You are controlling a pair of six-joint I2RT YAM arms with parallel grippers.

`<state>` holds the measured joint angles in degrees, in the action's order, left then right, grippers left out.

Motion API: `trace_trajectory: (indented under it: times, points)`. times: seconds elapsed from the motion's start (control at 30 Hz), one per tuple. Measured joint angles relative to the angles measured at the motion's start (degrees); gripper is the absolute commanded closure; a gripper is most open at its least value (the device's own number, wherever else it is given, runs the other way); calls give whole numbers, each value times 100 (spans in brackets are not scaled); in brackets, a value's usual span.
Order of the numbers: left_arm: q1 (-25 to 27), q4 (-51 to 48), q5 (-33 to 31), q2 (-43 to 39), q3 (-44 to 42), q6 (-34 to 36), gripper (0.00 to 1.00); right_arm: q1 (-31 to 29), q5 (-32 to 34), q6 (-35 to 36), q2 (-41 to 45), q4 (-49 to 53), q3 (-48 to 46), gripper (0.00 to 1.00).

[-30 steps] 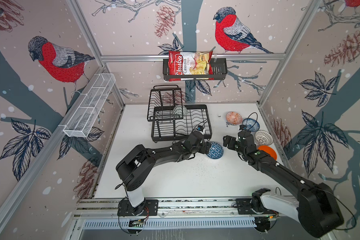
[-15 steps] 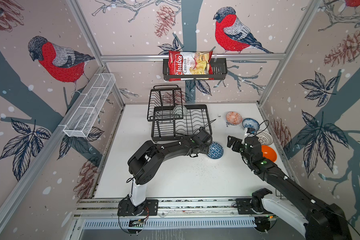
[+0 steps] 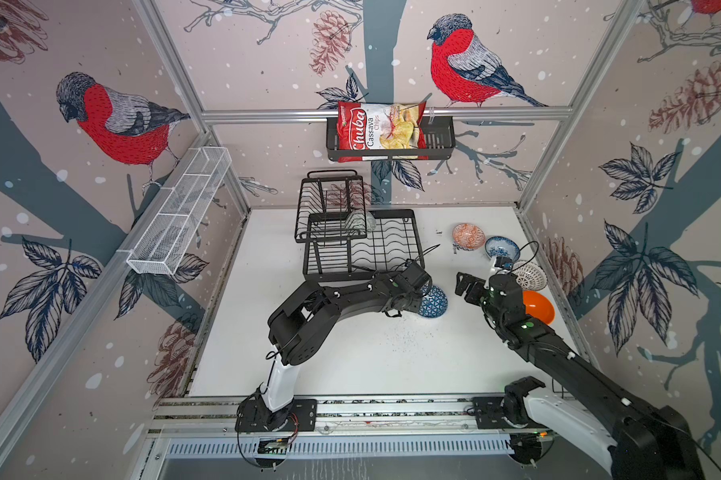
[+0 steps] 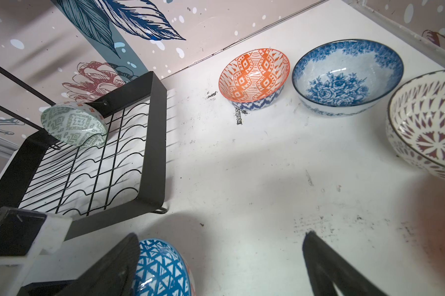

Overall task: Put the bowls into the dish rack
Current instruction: 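Lift the blue bowl with the left gripper while the right gripper opens and withdraws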

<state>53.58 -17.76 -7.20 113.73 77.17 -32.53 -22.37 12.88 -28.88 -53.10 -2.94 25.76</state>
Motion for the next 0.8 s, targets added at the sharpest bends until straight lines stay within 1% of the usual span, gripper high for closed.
trace_trajectory:
  times: [0.03,0.13,0.17,0.3,0.4,0.47,0.5,0.8]
  points:
    - [2,2,-2,0,-9,2,65,0,11,0,2,-2,-7,1]
    - [2,50,-7,-7,-87,0,67,0,20,-2,11,0,-26,1]
    - [2,48,-7,-9,-109,0,70,0,28,-2,13,0,-28,1]
    - [2,90,-7,-37,-164,0,83,0,33,-2,17,0,-33,1]
    - [2,234,15,-81,-199,-2,90,0,35,-4,24,0,-35,1]
    - [7,330,61,-122,-214,-9,98,0,37,-9,24,0,-39,0]
    - [13,367,74,-133,-223,-13,100,0,37,-17,24,0,-39,1]
    - [13,546,37,-225,-365,59,100,0,125,-114,50,2,-50,0]
